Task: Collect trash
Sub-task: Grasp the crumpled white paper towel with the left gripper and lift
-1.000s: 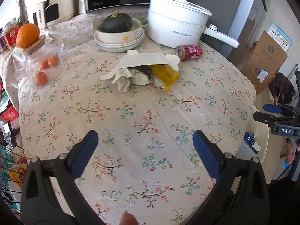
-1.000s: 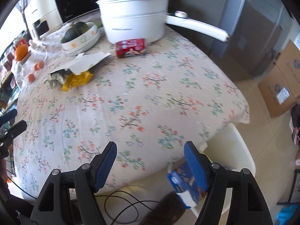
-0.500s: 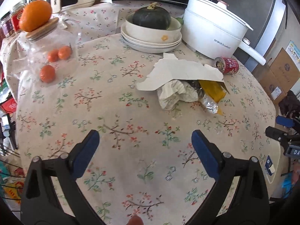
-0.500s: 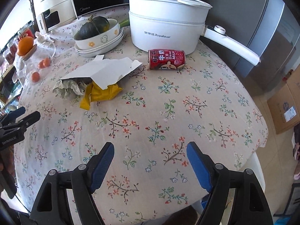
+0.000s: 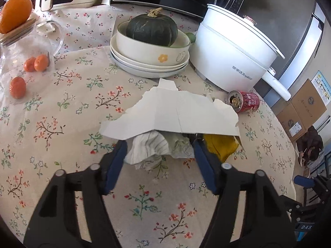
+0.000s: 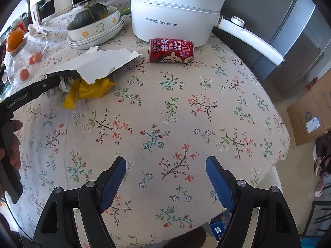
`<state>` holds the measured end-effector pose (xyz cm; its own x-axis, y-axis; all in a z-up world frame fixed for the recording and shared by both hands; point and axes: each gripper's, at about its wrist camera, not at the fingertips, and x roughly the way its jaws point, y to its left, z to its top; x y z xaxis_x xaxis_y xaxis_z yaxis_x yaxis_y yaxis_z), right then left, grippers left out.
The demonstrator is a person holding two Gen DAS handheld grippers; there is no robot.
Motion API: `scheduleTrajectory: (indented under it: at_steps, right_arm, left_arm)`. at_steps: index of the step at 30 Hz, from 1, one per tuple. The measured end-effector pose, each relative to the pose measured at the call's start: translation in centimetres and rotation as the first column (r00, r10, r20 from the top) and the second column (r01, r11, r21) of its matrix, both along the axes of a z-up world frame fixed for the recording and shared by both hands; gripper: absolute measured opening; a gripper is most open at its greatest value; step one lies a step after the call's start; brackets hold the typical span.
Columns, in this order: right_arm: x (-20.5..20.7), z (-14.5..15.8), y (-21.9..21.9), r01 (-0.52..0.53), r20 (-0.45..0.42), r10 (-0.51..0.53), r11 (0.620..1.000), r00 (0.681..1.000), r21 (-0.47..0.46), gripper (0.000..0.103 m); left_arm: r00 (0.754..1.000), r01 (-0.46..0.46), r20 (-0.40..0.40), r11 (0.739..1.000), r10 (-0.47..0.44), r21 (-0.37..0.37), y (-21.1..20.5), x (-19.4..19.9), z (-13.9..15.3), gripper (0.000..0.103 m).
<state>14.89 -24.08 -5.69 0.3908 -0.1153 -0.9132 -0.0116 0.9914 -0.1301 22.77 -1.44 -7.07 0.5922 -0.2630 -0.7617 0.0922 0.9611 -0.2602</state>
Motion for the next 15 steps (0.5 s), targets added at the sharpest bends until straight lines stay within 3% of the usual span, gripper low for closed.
scheduleTrajectory:
  at_steps: [2, 4, 9, 15]
  right_arm:
    - [-0.1, 0.0, -0.1, 0.000, -0.002, 0.000, 1.000, 1.000, -0.008, 0.081]
    - [-0.2, 0.0, -0.2, 0.000, -0.002, 0.000, 1.000, 1.000, -0.013, 0.081]
    - [-0.5, 0.6, -0.2, -0.002, 0.018, 0.002, 1.000, 1.000, -0.001, 0.081]
    - [-0.4, 0.8, 0.8, -0.023, 0.030, 0.022, 1.000, 0.999, 0.021, 0.081]
  left_arm:
    - [1.000, -0.005, -0.020, 1.000, 0.005, -0.007, 0.0, 0.2, -0.5, 0.031]
    - [1.000, -0.005, -0.012, 1.000, 0.005, -0.009, 0.1, 0.0, -0.3, 0.026]
    - [0.999, 0.037, 0.001, 0.999, -0.037, 0.035, 0.0, -1.6, 1.4, 0.019]
    - [0.999, 0.033, -0.044, 0.999, -0.032, 0.022, 2.1, -5.0, 3.4, 0.017]
